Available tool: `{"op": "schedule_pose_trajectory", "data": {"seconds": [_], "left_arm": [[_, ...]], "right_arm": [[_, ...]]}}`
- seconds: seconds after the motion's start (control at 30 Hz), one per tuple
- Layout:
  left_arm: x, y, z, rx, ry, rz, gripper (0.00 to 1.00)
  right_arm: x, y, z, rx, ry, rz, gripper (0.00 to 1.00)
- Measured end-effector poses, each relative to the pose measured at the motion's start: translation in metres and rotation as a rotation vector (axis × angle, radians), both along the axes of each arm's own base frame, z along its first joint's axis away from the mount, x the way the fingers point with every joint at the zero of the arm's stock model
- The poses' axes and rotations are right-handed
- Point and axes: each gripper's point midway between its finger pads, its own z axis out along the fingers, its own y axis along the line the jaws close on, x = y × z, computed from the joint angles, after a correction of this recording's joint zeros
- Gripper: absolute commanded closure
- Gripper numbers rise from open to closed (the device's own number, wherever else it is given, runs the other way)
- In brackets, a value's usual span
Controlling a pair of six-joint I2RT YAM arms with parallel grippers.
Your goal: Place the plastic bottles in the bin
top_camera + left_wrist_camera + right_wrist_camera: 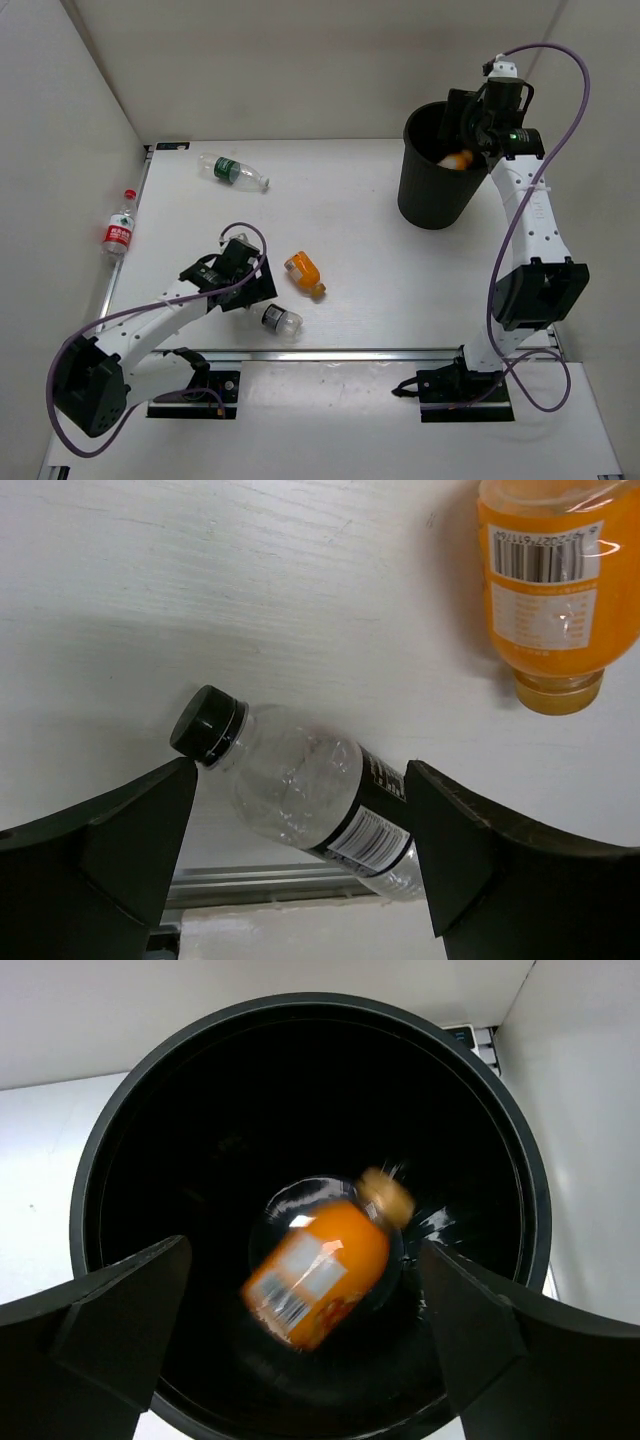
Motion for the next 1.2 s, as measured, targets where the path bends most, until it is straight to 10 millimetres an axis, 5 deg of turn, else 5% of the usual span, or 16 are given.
{"op": "schedule_pose_trajectory", "data": {"seconds": [0.13,0.3,0.5,0.6,0.83,1.03,1.2], "left_arm": [[0.001,0.000,-0.011,0.008,0.012,0.001,0.20],[0.000,0.001,-0.022,0.028,0.037,-0.003,0.21],[-0.004,0.003,-0.031,0.038,0.048,-0.008,0.22],[-0.003,0.002,-0.034,0.041,0.050,-0.011,0.26],[-0.005,0.000,-0.040,0.026,0.052,-0.026,0.56],[-0.002,-0.002,-0.037,0.028,0.040,-0.044,0.73],[0.016,-0.013,-0.011,0.005,-0.027,-0.074,0.84]], "right_arm": [[-0.003,0.006,0.003,-0.017,-0.005,0.016,0.01],[-0.016,0.028,0.026,-0.016,-0.055,0.066,0.01],[-0.056,0.062,0.059,-0.012,-0.138,0.157,0.01],[-0.080,0.087,0.057,-0.011,-0.142,0.229,0.01],[-0.133,0.166,-0.006,-0.010,-0.006,0.461,0.01],[-0.175,0.196,-0.077,0.048,0.177,0.613,0.01],[-0.205,0.217,-0.105,0.083,0.261,0.728,0.00]]}}
